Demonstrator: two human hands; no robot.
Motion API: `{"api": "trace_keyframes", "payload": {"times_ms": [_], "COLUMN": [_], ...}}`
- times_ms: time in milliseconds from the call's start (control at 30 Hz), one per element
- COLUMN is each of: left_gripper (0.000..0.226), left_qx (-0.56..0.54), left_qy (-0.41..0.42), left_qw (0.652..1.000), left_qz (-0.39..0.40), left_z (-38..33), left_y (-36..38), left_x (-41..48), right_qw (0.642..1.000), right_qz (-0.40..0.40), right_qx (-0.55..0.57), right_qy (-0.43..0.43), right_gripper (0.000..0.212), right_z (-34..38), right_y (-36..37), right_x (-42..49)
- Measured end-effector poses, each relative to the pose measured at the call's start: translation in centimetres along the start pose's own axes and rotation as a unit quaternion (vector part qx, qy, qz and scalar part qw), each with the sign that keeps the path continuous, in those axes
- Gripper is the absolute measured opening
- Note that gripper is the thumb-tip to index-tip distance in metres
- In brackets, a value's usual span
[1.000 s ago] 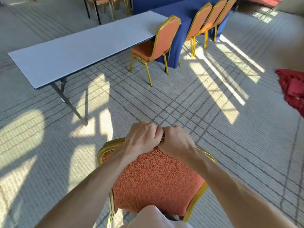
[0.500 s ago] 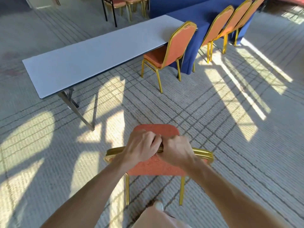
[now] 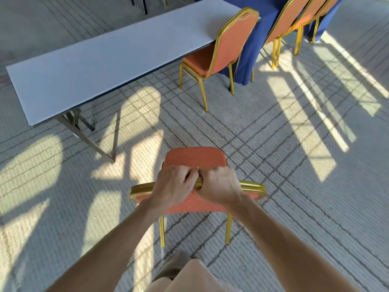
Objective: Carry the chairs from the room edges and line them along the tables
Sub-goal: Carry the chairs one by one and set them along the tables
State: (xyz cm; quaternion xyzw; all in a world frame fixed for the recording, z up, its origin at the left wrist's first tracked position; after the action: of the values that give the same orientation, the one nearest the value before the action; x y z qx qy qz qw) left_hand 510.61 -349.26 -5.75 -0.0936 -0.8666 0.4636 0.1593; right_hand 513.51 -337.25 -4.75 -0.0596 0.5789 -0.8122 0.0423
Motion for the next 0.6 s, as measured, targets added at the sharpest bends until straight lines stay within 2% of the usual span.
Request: {"api": "trace_keyframes", "payload": {"times_ms": [167,300,467,533,600], "left_gripper": [0.052,0.049,0.035,0.048,0.047], "left_qx": [-0.009,0.008,0.062,0.116,0.122], "left_qy": [-0.003,0.013,0.120,0.151,0.158], "left_qw": [1.000,1.000,0.991,0.982,0.980], "left_qz": [0.027,0.023,0.001,-0.018,-0.021], "left_z": [0.1,0.6,1.7,2.1,2.4], "left_y": [-0.4,-0.8,-0.5,-0.4,-0.1], "left_x": [5.4,11.0,19.4,22.8,25.6], "right_qw": [0.999,0.999,0.999,0.999,1.000], "right_qz": [0.029,-0.021,-0.037,-0.032,-0.018], "right_qx": [0.011,0.017,0.001,0.002,0.010], "right_qy": [-0.010,-0.018,-0.020,-0.015,-0.003], "right_gripper": [0.027,0.027,0.031,0.031,0.031], "right_z": [-2.3,-3.8,-5.8,-6.7,-7.8], "right_y": [-0.8,-2.0,-3.9,-4.6,-5.1], "right_x": [5.2,10.3,18.1,21.2,24.5]}}
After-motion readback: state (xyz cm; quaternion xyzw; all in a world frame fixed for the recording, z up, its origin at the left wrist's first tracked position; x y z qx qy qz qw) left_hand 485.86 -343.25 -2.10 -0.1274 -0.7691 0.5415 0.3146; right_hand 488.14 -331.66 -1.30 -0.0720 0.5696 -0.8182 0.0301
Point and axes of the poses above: each hand's wrist, its own x-axis towards the middle knuckle, its own y-axis out of the palm, z = x × y, the point moved 5 cm from there along x, towards the middle knuckle, and after that the axes turned 12 degrees about -z, right-handed, at the moved point
